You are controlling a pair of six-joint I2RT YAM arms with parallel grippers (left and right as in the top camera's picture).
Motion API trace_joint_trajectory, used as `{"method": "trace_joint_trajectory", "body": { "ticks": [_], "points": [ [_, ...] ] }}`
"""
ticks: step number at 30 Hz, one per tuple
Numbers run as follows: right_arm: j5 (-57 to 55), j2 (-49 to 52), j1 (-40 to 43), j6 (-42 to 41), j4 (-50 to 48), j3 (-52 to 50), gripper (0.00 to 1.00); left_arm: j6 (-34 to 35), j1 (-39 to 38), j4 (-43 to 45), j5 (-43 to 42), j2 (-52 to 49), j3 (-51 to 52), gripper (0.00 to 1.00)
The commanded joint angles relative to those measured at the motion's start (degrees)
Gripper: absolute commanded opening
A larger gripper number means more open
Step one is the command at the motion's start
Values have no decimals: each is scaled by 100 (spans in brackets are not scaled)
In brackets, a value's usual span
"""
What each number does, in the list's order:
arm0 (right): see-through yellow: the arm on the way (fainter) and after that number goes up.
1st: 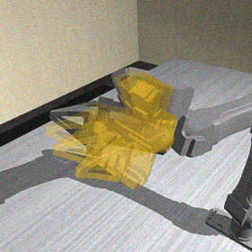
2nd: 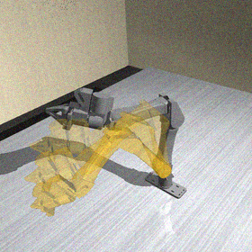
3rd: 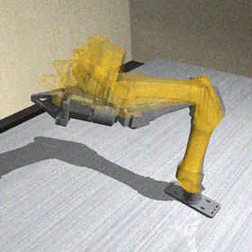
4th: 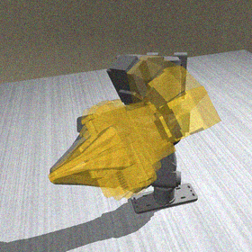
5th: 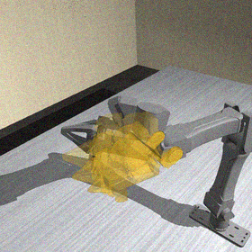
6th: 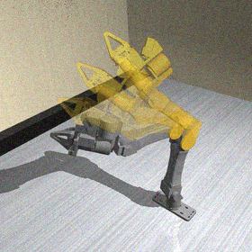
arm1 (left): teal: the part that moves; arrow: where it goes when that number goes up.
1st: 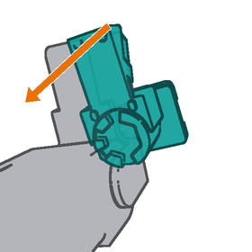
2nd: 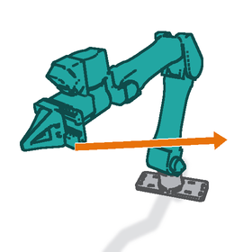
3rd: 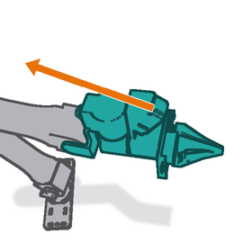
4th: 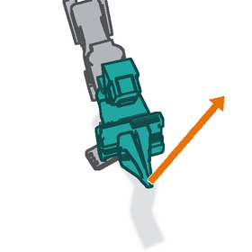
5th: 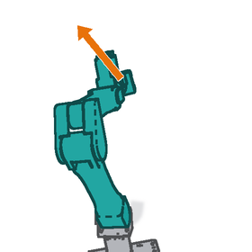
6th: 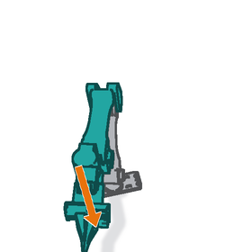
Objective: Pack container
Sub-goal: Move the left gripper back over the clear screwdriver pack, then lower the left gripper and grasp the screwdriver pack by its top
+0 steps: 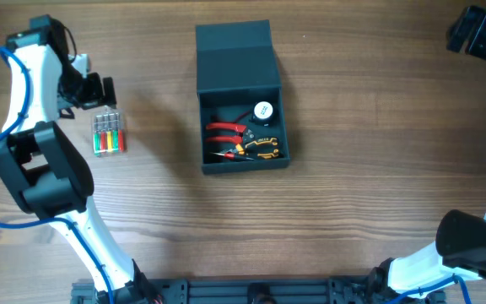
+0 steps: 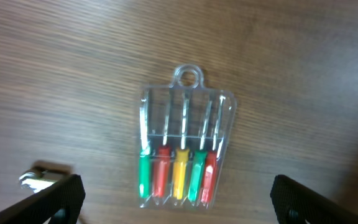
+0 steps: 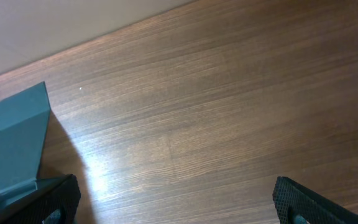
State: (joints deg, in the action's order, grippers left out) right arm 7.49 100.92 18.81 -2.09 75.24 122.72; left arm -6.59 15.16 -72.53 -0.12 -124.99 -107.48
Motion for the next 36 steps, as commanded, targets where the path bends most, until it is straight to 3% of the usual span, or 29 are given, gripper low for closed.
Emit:
{"method": "trace_joint_trajectory", "body": {
  "ticks": [1, 23, 36],
  "points": [
    [50, -214, -24, 55, 4, -46, 100, -223, -107, 254, 63, -107, 525, 100],
    [48, -214, -24, 61, 142, -46, 100, -195, -192, 1325, 61, -107, 1716, 100],
    [46, -214, -24, 63, 179, -46, 100, 450, -192, 1427, 7, -107, 1753, 100]
  ]
}}
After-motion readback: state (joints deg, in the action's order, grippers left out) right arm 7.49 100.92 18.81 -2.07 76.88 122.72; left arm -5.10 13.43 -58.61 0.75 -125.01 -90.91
